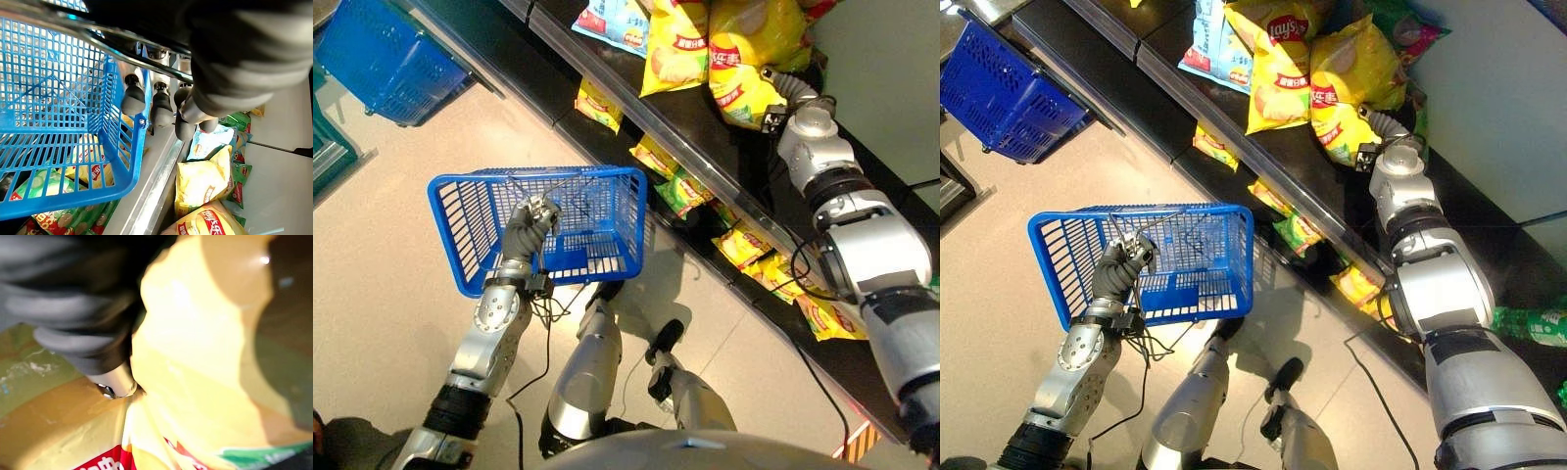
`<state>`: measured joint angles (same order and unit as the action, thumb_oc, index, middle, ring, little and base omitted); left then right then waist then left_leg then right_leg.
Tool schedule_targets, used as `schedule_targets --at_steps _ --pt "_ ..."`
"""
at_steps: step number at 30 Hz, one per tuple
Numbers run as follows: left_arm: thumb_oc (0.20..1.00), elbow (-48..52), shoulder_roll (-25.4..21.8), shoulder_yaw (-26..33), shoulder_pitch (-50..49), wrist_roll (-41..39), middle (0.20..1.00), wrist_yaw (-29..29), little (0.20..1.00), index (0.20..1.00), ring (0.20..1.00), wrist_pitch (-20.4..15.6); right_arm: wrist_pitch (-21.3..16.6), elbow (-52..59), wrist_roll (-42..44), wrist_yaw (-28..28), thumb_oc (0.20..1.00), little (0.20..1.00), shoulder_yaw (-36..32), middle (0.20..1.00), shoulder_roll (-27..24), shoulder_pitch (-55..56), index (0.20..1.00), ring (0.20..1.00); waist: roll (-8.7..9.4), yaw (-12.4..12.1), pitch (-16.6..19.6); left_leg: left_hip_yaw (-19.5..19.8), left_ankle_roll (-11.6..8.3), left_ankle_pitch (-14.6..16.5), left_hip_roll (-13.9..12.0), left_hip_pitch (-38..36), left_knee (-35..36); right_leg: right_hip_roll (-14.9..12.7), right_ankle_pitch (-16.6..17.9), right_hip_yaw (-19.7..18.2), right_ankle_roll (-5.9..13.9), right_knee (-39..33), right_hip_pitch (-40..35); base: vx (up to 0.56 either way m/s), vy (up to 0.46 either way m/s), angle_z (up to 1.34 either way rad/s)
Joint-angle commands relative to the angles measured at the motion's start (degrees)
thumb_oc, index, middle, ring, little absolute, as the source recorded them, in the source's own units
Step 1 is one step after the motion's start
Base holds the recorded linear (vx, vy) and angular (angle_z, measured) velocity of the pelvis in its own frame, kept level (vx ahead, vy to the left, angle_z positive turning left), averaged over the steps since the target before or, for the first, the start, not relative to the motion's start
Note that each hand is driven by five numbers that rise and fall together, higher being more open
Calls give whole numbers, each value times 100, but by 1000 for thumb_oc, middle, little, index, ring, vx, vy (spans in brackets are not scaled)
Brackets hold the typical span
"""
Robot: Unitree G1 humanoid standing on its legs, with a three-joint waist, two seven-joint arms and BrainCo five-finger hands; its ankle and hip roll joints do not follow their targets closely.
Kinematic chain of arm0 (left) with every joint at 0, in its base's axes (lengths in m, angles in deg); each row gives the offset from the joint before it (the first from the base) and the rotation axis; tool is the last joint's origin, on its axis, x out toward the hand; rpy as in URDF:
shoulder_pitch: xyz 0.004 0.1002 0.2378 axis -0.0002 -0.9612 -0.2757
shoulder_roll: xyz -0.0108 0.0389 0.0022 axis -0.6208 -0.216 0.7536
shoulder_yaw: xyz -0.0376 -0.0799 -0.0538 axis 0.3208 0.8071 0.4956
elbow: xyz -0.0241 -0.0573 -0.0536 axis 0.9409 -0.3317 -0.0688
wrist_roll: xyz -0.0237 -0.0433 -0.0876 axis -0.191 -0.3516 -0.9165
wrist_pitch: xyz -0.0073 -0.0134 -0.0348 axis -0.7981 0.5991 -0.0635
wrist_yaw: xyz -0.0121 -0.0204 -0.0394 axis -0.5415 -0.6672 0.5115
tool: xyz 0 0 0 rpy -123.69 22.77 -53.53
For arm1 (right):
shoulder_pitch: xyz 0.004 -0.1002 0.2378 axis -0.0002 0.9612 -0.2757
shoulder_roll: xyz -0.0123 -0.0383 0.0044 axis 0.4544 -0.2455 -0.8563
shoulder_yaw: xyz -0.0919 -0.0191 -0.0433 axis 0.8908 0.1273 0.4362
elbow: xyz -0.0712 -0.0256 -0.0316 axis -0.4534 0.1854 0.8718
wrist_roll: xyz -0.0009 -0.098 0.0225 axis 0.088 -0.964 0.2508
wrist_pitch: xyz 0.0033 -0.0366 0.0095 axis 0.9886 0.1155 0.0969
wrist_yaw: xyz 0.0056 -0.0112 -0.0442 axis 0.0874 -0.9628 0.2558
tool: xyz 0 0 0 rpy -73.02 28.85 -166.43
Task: Pick up the snacks into the basket
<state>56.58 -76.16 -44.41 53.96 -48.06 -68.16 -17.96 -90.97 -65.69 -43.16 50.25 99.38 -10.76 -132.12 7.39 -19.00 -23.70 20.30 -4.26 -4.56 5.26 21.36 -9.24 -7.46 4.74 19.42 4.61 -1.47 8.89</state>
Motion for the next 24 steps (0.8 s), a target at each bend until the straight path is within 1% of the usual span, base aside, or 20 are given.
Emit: schedule_targets --at_steps 1,2,3,4,6,7,8,11,15,17,18,19,21,24 --pt "200 975 -84 108 -6 -25 200 43 200 200 200 -542 -195 432 -325 -64 200 200 389 200 -155 346 200 200 -58 98 586 -622 333 485 192 -342 156 -295 -370 -275 456 313 -175 -22 28 -27" --pt "200 962 -93 141 -53 -17 200 42 200 200 200 -538 -206 644 -396 -76 200 200 392 200 -197 469 200 200 -57 147 635 -678 341 487 171 -388 187 -296 -361 -317 458 293 -187 -14 22 -25" --pt "200 939 -78 207 -145 -37 200 53 200 200 200 -518 -247 996 -436 -80 200 200 321 200 -266 700 200 200 -65 249 716 -770 352 498 151 -468 227 -302 -344 -378 460 269 -208 -13 22 -20" --pt "200 940 -80 204 -155 -39 200 55 200 200 200 -519 -238 1021 -442 -87 200 200 315 200 -263 726 200 200 -62 238 722 -778 353 497 148 -479 237 -300 -342 -387 460 266 -211 -10 13 -16" --pt "200 887 -35 364 -306 -52 200 56 200 200 200 -483 -308 1754 -496 -91 200 200 139 200 -356 1230 200 200 -82 386 846 -904 366 518 117 -588 268 -299 -330 -489 460 223 -247 -7 8 -27" --pt "200 890 -39 360 -319 -53 200 57 200 200 200 -482 -296 1785 -504 -98 200 200 128 200 -352 1263 200 200 -78 378 857 -909 366 519 115 -592 271 -298 -329 -493 460 220 -249 5 4 -38" --pt "200 883 26 453 -411 -28 200 62 200 200 200 -449 -354 2462 -653 -135 200 200 -118 200 -444 1771 200 200 -92 488 946 -965 373 527 97 -671 311 -286 -333 -538 465 183 -281 14 -6 -27" --pt "200 865 159 644 -511 6 200 65 200 200 200 -409 -430 3694 -1093 -191 200 200 -564 200 -465 2773 200 200 -131 657 1056 -1038 379 532 63 -776 395 -281 -331 -591 476 117 -330 35 -8 -13" --pt "200 816 395 844 -709 2 200 94 200 200 200 -367 -584 5343 -1624 -189 200 200 -1485 200 -69 4356 200 200 -184 860 1271 -1141 420 625 33 -960 416 -281 -370 -697 479 67 -443 75 -20 -20" --pt "200 833 453 948 -795 10 200 116 200 200 200 -342 -646 5770 -1787 -113 200 200 -1702 200 53 4722 200 200 -199 939 1337 -1209 444 668 12 -1056 424 -275 -382 -776 481 49 -495 70 -12 -27" --pt "200 865 504 1007 -841 20 200 126 200 200 200 -329 -693 6180 -1827 -29 200 200 -1861 200 161 4994 200 200 -204 984 1380 -1271 457 689 -6 -1133 448 -266 -391 -830 488 34 -529 77 -2 -37" --pt "200 874 549 1037 -878 25 200 157 200 200 200 -328 -768 6305 -1763 59 200 200 -1931 200 276 5178 200 200 -216 1041 1416 -1316 465 702 -11 -1184 464 -256 -398 -870 492 23 -556 76 2 -33" --pt "200 893 574 1039 -933 5 200 178 200 200 200 -315 -788 6393 -1746 120 200 200 -1936 200 377 5325 200 200 -213 1053 1467 -1351 472 714 -19 -1250 486 -251 -401 -913 492 8 -593 47 0 -28" --pt "200 894 685 1080 -965 -30 200 241 200 200 200 -314 -877 6774 -1839 375 200 200 -2020 200 604 5898 200 200 -233 1211 1627 -1440 485 765 -44 -1427 531 -232 -441 -1015 493 -1 -689 85 -15 -30"
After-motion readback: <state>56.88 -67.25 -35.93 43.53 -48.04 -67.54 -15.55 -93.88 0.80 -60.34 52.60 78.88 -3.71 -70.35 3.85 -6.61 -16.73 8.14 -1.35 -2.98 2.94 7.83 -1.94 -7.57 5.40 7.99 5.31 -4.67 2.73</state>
